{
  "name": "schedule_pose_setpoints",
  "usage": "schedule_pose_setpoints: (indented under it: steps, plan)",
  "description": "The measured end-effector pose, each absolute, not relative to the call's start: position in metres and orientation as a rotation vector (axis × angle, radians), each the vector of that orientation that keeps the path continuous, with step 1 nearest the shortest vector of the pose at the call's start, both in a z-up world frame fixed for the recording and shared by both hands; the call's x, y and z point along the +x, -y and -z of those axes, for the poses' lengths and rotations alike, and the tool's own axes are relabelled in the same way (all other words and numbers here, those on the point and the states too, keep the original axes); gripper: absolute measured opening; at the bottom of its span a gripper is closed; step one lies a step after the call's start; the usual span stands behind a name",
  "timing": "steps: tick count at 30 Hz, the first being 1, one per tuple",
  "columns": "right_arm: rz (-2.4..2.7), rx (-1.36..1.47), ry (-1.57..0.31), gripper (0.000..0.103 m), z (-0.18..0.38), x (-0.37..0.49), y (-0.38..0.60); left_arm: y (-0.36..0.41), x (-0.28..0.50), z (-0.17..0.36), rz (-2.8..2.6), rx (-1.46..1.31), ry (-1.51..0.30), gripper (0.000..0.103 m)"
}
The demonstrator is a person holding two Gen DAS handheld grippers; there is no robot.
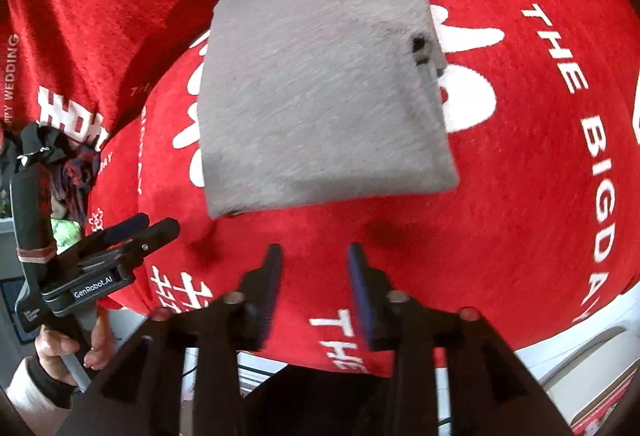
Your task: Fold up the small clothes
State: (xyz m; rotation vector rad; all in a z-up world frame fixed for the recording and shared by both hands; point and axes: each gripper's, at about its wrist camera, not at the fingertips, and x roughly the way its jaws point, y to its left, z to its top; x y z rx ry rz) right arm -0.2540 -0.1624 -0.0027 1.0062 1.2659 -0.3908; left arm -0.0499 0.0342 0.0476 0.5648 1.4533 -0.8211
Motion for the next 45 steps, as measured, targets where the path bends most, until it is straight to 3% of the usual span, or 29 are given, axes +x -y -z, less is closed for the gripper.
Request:
schedule_pose_setpoints:
  steps: [4, 7, 15, 20, 33, 45]
  plan:
    - [0.406, 1.014, -1.247, 0.042, 0.0, -0.255, 0.152, -0.035, -0.056, -0.054, 0.838, 0.589, -1.431, 0.103]
    - [0.415, 0.995, -1.231, 0.056, -0.005, -0.257, 0.147, -0.04, -0.057, -0.053, 0.849, 0.619, -1.399, 0.103]
    - [0.458, 0.972, -1.222, 0.056, -0.012, -0.264, 0.149, -0.043, -0.057, -0.039, 0.822, 0.648, -1.392, 0.103]
    - [0.472, 0.992, -1.19, 0.056, -0.02, -0.268, 0.162, -0.039, -0.055, -0.034, 0.857, 0.613, -1.485, 0.103]
    - [0.497, 1.132, -1.057, 0.058, -0.026, -0.285, 0.239, 0.05, -0.038, -0.056, 0.857, 0.592, -1.425, 0.103]
    - [0.521, 1.277, -1.05, 0.058, 0.011, -0.299, 0.298, 0.072, -0.022, -0.037, 0.759, 0.581, -1.451, 0.103]
